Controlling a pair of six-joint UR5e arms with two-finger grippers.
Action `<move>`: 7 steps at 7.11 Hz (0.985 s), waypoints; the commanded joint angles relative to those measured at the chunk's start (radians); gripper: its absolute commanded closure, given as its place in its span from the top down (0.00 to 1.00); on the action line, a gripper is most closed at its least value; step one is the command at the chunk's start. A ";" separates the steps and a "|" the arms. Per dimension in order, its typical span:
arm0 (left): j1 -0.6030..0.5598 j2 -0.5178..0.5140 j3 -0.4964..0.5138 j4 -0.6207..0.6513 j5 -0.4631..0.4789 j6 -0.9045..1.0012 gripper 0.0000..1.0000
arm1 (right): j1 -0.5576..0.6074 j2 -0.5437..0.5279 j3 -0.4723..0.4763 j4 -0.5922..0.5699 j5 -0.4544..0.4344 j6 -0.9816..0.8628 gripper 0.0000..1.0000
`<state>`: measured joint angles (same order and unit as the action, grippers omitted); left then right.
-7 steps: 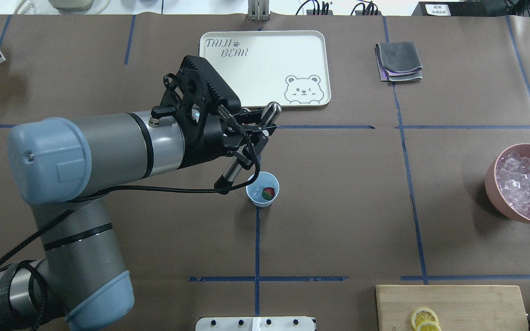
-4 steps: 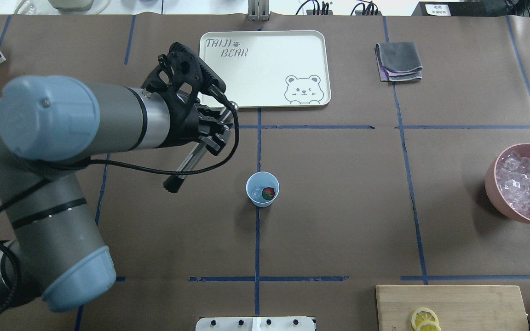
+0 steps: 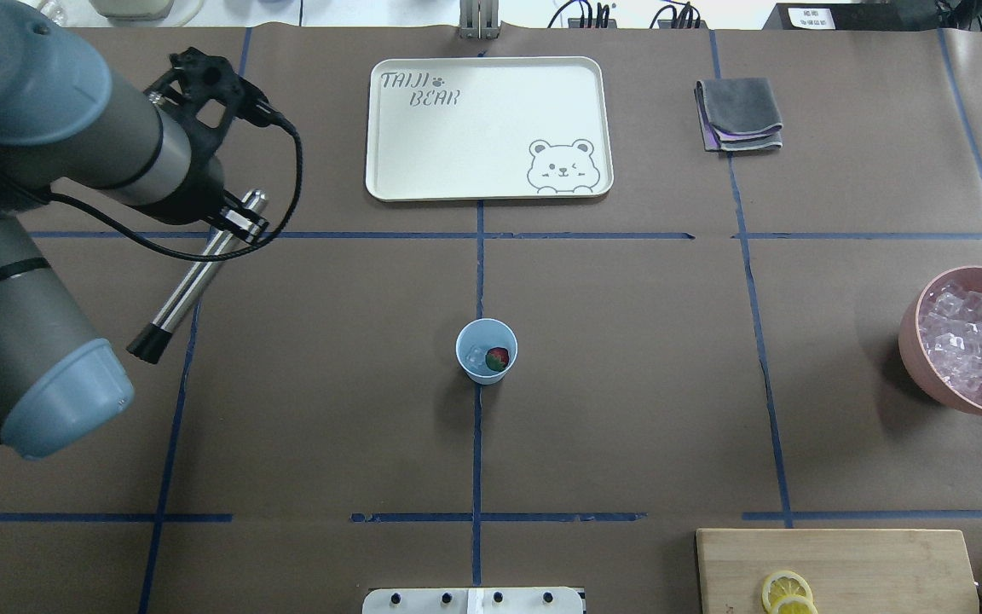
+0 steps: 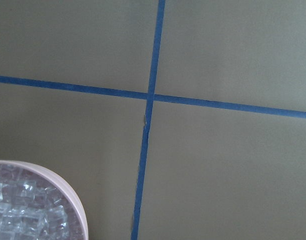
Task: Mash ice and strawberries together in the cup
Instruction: 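Carry the muddler back with the left gripper and set it on the table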
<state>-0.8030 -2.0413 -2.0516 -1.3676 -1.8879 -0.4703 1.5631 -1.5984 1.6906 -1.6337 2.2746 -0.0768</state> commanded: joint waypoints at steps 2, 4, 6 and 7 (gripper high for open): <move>-0.161 0.159 0.095 0.021 -0.031 -0.001 0.07 | 0.000 -0.005 0.009 0.000 0.000 0.000 0.99; -0.254 0.296 0.226 -0.072 -0.186 0.027 0.06 | 0.000 -0.005 0.009 0.000 0.002 0.000 0.99; -0.268 0.429 0.278 -0.274 -0.191 -0.007 0.06 | 0.000 -0.005 0.014 0.000 0.002 0.003 0.99; -0.266 0.465 0.333 -0.397 -0.192 -0.039 0.06 | 0.000 -0.005 0.014 0.000 0.002 0.002 0.99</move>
<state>-1.0659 -1.6297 -1.7748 -1.6308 -2.0758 -0.4767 1.5631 -1.6030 1.7030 -1.6337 2.2764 -0.0747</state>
